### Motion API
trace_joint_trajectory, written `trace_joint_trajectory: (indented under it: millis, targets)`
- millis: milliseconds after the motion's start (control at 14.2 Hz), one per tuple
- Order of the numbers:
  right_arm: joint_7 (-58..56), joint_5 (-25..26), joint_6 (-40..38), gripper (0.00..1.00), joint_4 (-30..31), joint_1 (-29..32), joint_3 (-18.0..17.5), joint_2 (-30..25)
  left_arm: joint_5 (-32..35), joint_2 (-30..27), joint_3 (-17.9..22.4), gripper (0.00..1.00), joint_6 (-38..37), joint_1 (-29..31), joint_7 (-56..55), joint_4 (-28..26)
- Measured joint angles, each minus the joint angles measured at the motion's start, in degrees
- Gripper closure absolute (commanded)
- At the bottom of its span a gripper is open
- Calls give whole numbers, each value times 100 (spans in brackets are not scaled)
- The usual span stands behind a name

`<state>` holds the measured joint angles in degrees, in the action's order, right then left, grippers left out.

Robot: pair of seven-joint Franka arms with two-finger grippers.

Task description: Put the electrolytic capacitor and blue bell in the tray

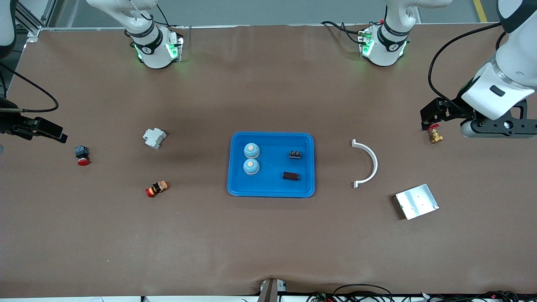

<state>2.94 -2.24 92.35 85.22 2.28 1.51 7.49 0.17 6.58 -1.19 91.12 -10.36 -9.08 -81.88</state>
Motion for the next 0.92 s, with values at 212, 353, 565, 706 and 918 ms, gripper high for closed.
trace_joint_trajectory:
  millis: [212,353,565,706,918]
  targets:
    - [0,0,0,0,0,0,0,0,0,-35,-1,0,-18,0,10,0]
    - [0,0,0,0,0,0,0,0,0,-40,-1,0,-139,-1,75,0]
    - [0,0,-1,0,0,0,0,0,0,-40,-1,0,-224,-2,235,0]
    - [0,0,-1,0,0,0,0,0,17,-40,-1,0,-234,-2,300,-1]
    - [0,0,-1,0,0,0,0,0,189,-40,-47,0,-237,-7,330,-3]
